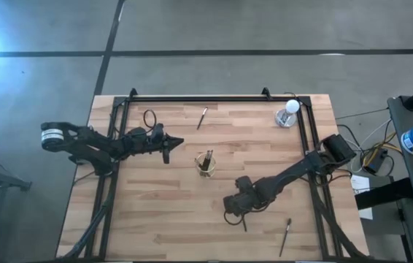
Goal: Pick & Place Makeup Brushes
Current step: Put the eyeshadow brush into the gold makeup brush holder
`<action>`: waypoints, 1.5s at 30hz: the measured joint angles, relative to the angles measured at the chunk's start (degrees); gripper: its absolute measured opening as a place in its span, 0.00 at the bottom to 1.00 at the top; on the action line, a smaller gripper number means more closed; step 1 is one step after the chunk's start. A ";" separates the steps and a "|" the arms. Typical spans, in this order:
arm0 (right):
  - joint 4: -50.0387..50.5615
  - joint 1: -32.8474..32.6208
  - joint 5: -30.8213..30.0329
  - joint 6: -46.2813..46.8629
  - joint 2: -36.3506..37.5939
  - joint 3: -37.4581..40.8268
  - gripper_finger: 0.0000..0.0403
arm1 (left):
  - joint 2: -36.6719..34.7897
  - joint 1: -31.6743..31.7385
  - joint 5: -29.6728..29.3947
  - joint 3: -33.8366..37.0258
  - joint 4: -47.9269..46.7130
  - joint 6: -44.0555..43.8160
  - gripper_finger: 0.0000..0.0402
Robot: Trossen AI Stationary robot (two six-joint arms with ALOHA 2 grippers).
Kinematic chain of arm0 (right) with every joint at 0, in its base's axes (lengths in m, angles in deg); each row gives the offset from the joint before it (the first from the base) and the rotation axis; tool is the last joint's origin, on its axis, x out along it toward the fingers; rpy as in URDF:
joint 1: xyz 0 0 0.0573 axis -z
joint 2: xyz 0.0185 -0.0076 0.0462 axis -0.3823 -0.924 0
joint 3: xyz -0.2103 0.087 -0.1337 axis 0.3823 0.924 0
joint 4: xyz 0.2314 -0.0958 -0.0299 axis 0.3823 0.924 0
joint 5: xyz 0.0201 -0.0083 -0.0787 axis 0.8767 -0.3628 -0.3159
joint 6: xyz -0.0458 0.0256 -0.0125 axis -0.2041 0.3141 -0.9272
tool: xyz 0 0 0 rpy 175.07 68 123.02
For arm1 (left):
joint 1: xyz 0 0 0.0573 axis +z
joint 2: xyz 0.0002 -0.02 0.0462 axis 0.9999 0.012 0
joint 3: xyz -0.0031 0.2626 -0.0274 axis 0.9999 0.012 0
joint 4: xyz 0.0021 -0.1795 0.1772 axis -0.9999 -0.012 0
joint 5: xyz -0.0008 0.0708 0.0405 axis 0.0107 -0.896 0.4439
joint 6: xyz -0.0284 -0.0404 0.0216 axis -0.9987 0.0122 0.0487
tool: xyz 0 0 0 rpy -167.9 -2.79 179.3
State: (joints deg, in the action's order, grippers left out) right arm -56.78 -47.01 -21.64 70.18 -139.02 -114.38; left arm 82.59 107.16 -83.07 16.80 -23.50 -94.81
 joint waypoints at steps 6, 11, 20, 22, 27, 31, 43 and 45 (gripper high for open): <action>-0.17 0.10 -0.35 -2.18 -0.08 -0.05 0.07 | 0.00 0.00 0.00 0.00 0.00 -0.15 0.00; -0.08 0.20 -1.68 -6.02 -0.02 -1.02 0.03 | 0.00 0.00 0.00 0.00 0.02 -0.23 0.00; 0.65 0.37 -9.05 -18.45 4.91 -2.02 0.02 | 0.00 0.05 0.00 0.77 0.17 -0.10 0.00; -0.05 0.39 -10.28 -23.75 7.04 -1.82 0.02 | 0.00 0.04 0.00 0.81 0.17 -0.12 0.00; -7.59 1.69 -12.65 -41.05 13.54 1.94 0.02 | 0.01 0.04 0.00 0.81 0.39 -0.14 0.00; -26.43 3.30 -12.56 -56.25 17.84 10.10 0.02 | 0.01 0.04 0.00 0.81 0.89 -0.06 0.00; -89.03 13.41 -4.11 -91.21 20.04 29.07 0.02 | 0.00 0.02 -0.25 0.81 1.71 1.14 0.00; -94.05 15.23 -2.41 -94.54 19.01 29.11 0.02 | 0.00 0.02 -0.66 0.79 2.07 1.23 0.00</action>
State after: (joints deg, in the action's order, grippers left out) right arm -150.82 -31.78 -24.05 -24.36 -120.01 -85.27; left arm 82.59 107.18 -83.73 17.59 -21.42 -93.58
